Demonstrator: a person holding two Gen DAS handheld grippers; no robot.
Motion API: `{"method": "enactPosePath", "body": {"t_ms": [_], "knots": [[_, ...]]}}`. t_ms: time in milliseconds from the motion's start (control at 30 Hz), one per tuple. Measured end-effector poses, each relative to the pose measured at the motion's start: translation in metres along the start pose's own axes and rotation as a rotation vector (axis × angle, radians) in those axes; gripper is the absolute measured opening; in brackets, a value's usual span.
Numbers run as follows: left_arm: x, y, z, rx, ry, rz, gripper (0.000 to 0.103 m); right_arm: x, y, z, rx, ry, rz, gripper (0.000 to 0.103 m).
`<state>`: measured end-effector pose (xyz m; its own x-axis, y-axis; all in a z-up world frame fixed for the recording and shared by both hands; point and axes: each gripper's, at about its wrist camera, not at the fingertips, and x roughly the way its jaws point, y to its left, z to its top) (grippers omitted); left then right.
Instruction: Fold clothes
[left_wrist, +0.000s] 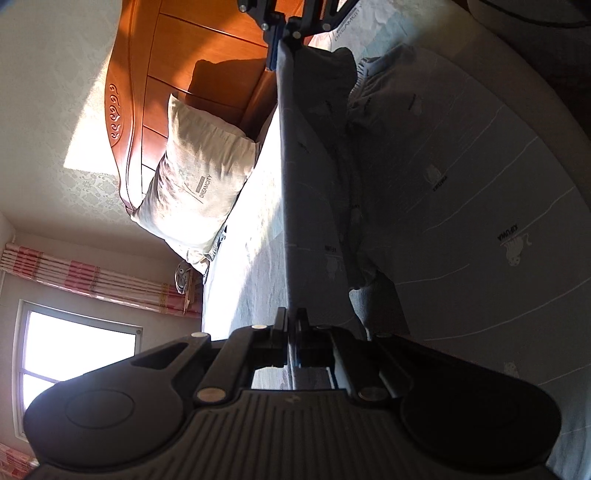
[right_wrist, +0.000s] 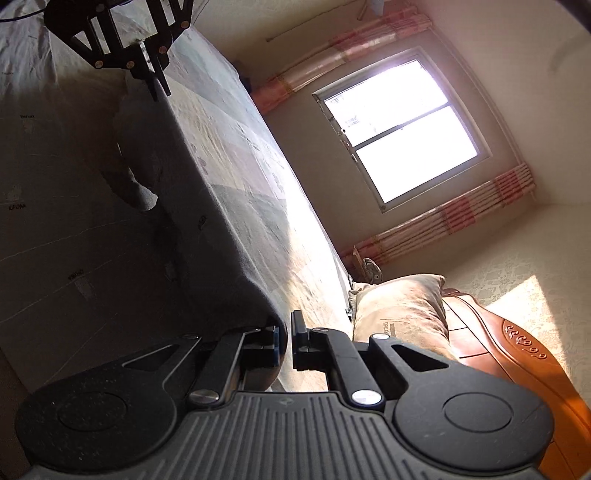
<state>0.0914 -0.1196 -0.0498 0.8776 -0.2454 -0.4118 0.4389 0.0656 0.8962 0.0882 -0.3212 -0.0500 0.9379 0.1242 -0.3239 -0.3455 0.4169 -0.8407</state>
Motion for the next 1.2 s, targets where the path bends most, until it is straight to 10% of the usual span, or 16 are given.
{"method": "enactPosePath", "body": {"t_ms": [333,567,733,1067,1200], "knots": [[-0.007,-0.059,0.014,0.069,-0.056,-0.183,0.001,0.005,0.052,-0.052,-0.175,0.100,0.110,0.006],[-0.006,-0.070,0.013,0.040,-0.046,-0.213,0.001,-0.001,0.045,-0.045,0.013,0.222,0.190,0.018],[-0.009,-0.066,0.011,0.009,-0.036,-0.218,0.001,-0.021,0.019,-0.047,0.366,0.330,0.332,0.024],[-0.005,-0.076,0.011,-0.036,-0.020,-0.243,0.001,0.011,-0.011,-0.134,1.703,0.312,0.657,0.051],[-0.005,-0.076,0.010,-0.050,-0.017,-0.257,0.002,0.036,0.007,-0.170,2.039,0.279,0.683,0.060]]}}
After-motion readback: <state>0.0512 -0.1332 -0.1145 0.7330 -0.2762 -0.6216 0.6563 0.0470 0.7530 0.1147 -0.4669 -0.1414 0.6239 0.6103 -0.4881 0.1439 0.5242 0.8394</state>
